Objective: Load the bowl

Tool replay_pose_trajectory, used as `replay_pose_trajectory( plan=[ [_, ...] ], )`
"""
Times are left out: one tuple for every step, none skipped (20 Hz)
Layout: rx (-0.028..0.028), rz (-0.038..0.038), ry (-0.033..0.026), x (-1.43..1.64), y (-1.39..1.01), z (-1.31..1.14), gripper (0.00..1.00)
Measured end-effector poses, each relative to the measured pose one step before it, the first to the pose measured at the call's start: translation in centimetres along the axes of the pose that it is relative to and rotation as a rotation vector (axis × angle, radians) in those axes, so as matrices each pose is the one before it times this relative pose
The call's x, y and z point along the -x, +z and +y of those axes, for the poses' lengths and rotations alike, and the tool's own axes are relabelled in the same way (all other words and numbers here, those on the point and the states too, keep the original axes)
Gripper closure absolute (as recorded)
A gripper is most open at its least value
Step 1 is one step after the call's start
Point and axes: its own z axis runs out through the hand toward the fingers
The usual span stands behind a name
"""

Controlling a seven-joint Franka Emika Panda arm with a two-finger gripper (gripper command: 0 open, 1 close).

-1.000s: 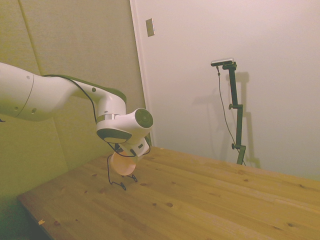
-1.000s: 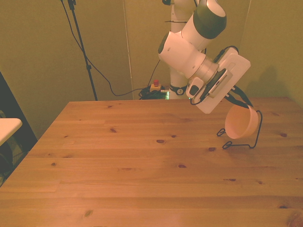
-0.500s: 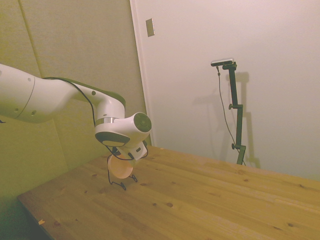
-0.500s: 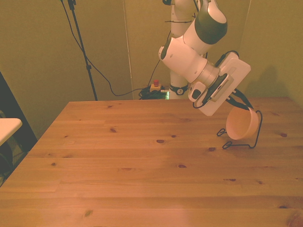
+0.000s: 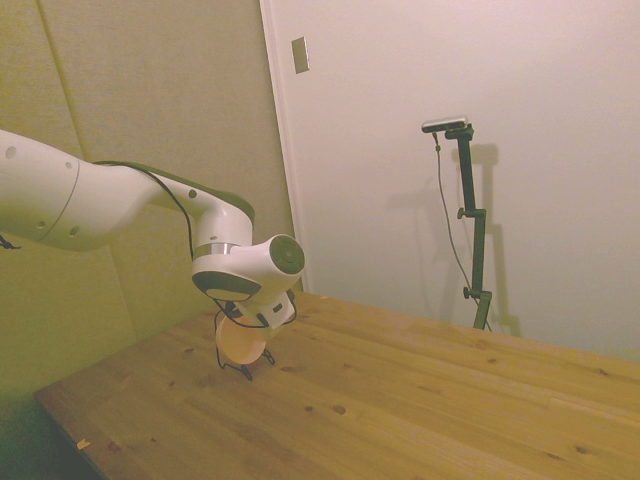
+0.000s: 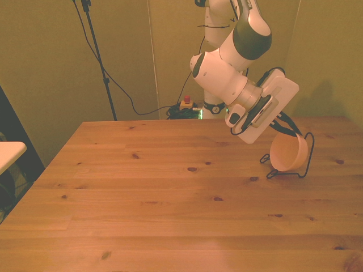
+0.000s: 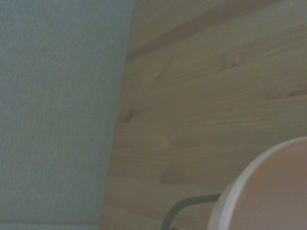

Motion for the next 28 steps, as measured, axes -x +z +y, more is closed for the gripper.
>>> replay_pose_trajectory(
  plan=[
    [0.00037,-0.00025,0.00053,-0.036,0.031,0.024,1.0],
    [0.00018,-0.00013,0.00027,-0.022,0.017,0.01,1.0],
    [0.00002,0.00001,-0.00001,-0.015,0.006,-0.005,1.0],
    [-0.00004,0.00005,-0.00006,-0.012,0.001,-0.007,0.0],
    [0.00002,-0.00001,0.00003,-0.011,0.006,-0.003,0.0],
    [0.00008,-0.0001,0.0001,-0.008,0.007,0.002,0.0],
    [0.00003,-0.00015,0.00004,-0.009,0.006,-0.001,0.0],
    [-0.00007,-0.00007,-0.00014,-0.003,-0.001,-0.009,0.0],
    [-0.00017,-0.00011,-0.00034,0.002,-0.005,-0.019,0.0],
    [-0.00023,-0.00012,-0.00066,0.008,-0.004,-0.036,0.0],
    [-0.00014,-0.0001,-0.00073,0.011,0.005,-0.037,0.0],
    [-0.00002,-0.00027,-0.00076,0.017,0.014,-0.037,0.0],
    [0.00003,-0.00031,-0.00067,0.017,0.017,-0.03,0.0],
    [-0.00004,-0.00017,-0.0005,0.012,0.011,-0.025,0.0],
    [-0.0005,0.00001,-0.00006,0.003,-0.002,-0.017,0.0],
    [-0.00077,-0.00032,0.00032,0.004,0.0,-0.008,0.0],
    [-0.00188,-0.0008,0.00084,0.011,0.003,-0.016,0.0],
    [-0.00368,-0.00068,0.00133,0.026,0.0,-0.042,0.0],
    [-0.00327,-0.00052,0.00014,0.055,-0.028,-0.071,0.0],
    [-0.00281,0.00014,-0.00137,0.091,-0.084,-0.101,0.0],
    [-0.00327,0.00171,-0.00286,0.153,-0.19,-0.145,0.0],
    [-0.00414,0.00256,-0.00321,0.167,-0.3,-0.153,0.0],
    [-0.00545,0.00491,-0.00412,0.225,-0.461,-0.171,0.0],
    [-0.00757,0.0088,-0.00349,0.185,-0.699,-0.166,0.0],
    [-0.00929,0.01169,-0.00213,0.262,-0.916,-0.113,0.0],
    [-0.00614,0.01756,-0.0002,0.193,-1.086,0.06,0.0],
    [0.00358,0.02482,-0.00008,0.219,-1.16,0.161,0.0],
    [0.01456,0.03228,0.00284,0.221,-1.198,0.31,0.0]
  ],
)
